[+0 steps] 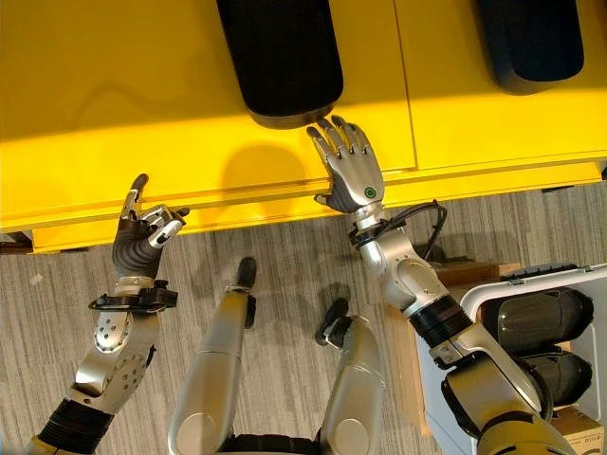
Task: Move parts from the plastic box to the shelf.
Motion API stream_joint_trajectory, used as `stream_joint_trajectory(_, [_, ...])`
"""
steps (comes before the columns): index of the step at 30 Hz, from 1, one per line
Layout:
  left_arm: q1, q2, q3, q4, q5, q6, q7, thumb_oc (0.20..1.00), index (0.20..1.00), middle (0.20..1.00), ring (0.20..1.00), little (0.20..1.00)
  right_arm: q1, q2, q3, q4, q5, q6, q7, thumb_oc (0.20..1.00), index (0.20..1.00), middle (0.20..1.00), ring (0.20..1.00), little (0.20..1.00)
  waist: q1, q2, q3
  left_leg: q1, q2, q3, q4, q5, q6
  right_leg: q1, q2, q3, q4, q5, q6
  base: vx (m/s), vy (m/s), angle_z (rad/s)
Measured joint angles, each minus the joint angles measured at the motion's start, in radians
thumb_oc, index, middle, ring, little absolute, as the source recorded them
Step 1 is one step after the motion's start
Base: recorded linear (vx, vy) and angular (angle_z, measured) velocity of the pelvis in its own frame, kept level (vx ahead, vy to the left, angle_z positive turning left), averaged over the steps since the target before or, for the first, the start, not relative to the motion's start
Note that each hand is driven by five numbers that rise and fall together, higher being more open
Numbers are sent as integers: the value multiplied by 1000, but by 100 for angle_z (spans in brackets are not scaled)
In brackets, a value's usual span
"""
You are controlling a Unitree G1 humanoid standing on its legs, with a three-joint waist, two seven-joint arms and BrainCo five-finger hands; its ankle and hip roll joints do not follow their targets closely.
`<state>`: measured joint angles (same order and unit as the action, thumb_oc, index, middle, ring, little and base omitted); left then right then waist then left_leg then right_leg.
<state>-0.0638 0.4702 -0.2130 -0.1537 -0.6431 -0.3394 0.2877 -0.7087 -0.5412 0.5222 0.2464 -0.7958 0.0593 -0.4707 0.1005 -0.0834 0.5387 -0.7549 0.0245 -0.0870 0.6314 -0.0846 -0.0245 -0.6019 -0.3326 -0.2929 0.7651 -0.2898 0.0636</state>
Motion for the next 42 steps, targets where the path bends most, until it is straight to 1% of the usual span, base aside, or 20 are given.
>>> stream_joint_trajectory(7, [-3,-10,1,2,-5,0,1,1000,1000,1000,1000,1000,-10,24,2,19,18,2,-7,1000,1000,1000,1000,1000,0,2,-1,2,3,0,-2,-4,-7,0,0,1,0,0,-1,0,0,0])
stream_joint_trajectory(15, [-2,-12,0,5,-13,1,1,1000,1000,1000,1000,1000,-36,24,24,39,39,3,-7,1000,1000,1000,1000,1000,0,5,-2,5,6,-1,-10,0,-13,-2,0,0,0,1,-3,0,0,0])
stream_joint_trajectory(23, [-2,-12,1,19,-13,1,1,1000,1000,1000,1000,1000,-44,25,38,41,47,4,-9,1000,1000,1000,1000,1000,1,20,-6,7,9,-1,-18,4,-17,-3,3,-1,1,-1,-8,0,0,0])
stream_joint_trajectory(32, [-2,-12,1,19,-14,1,1,1000,1000,1000,1000,1000,-50,31,43,41,49,7,-7,1000,1000,1000,1000,1000,1,23,-7,7,10,-1,-20,5,-19,-6,3,-1,2,-2,-9,0,0,0])
stream_joint_trajectory(42, [0,-12,1,20,-14,2,1,1000,1000,1000,1000,1000,-74,31,64,44,68,11,-6,1000,1000,1000,1000,1000,2,34,-9,5,11,-3,-28,9,-25,-15,9,0,7,-5,-15,0,0,0])
